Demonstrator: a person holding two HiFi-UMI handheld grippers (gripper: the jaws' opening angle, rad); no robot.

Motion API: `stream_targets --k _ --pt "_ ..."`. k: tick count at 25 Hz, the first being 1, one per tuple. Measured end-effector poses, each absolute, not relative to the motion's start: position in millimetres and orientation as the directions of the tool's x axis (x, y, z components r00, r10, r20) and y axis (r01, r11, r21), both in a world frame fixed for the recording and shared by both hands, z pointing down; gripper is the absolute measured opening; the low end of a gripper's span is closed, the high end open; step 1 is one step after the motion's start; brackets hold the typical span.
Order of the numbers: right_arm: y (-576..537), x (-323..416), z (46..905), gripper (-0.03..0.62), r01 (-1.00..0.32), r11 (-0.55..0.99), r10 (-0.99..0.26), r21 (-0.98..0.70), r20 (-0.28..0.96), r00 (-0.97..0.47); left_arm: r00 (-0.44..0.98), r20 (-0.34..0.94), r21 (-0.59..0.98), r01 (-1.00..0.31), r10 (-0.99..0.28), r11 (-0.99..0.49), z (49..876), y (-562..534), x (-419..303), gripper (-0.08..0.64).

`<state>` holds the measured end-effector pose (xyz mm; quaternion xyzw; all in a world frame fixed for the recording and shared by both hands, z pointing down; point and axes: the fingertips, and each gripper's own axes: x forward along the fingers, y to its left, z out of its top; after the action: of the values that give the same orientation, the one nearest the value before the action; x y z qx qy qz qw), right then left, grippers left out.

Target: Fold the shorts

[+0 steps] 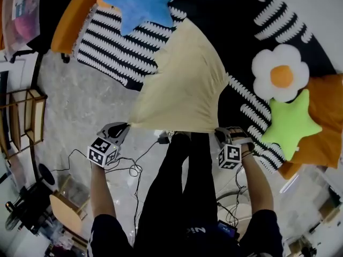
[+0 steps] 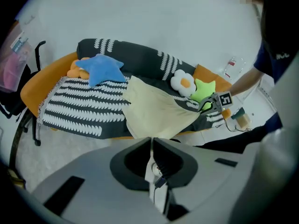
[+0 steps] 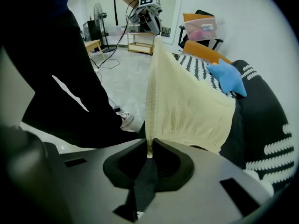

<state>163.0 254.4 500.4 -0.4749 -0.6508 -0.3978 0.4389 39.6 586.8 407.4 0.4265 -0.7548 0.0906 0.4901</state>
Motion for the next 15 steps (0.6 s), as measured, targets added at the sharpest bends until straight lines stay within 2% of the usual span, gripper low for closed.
stream_targets --k 3,7,15 --pt "273.3 173.0 507.5 0.048 0.931 0.363 0.288 0.04 0.945 -0.153 -0.178 0.834 0.25 -0.723 -0.522 0.645 410.2 598.4 33.3 0.021" --pt "281.7 152.6 498.6 0.051 0.829 0.557 0.359 -0.044 0.913 -0.193 -0.285 0.804 0.205 -0.691 -0.522 0.694 394.8 592.1 -11.1 0.021" --pt "247.9 66.6 445.4 0.049 0.599 0.766 0.495 -0.235 0.81 -0.315 -0.42 0.737 0.079 -0.725 -0.53 0.684 347.7 531.4 -138.0 0.021"
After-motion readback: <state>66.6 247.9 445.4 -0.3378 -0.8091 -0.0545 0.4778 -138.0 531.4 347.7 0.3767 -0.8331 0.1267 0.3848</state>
